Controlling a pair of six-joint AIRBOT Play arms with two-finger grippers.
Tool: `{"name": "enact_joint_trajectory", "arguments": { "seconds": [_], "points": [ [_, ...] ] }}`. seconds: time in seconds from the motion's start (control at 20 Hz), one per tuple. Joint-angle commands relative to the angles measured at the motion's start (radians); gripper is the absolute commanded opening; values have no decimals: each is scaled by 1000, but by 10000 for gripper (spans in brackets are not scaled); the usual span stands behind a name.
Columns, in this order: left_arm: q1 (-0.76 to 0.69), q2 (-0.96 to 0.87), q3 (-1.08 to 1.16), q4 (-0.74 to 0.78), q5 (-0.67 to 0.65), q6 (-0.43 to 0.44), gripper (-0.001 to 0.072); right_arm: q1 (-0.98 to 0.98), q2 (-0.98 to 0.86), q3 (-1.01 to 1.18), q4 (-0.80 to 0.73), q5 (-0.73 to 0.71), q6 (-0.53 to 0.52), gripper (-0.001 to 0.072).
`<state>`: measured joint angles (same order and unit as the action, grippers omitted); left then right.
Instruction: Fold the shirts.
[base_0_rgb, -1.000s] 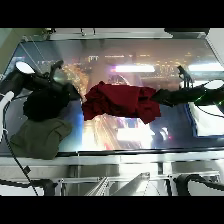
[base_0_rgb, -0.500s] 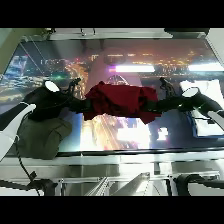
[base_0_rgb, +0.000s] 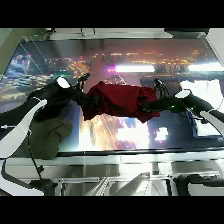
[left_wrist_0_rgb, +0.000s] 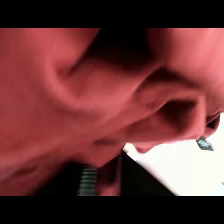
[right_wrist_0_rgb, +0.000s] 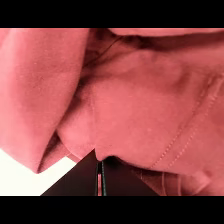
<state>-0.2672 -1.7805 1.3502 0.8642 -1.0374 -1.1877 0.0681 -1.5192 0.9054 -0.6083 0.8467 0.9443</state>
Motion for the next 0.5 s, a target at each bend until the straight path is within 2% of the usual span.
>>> {"name": "enact_joint_trajectory", "arguments": {
  "seconds": [0.0, 0.25, 0.45],
  "points": [
    [-1, -30, 85, 0, -105, 2, 12, 1, 14, 0, 10, 34, -7, 15],
    [1, 26, 276, 0, -288, 2, 16, -66, 202, 67, 7, 122, -18, 14],
    [23, 212, 447, -2, -296, 1, 17, -188, 470, 205, 11, 150, -13, 14]
  ]
}}
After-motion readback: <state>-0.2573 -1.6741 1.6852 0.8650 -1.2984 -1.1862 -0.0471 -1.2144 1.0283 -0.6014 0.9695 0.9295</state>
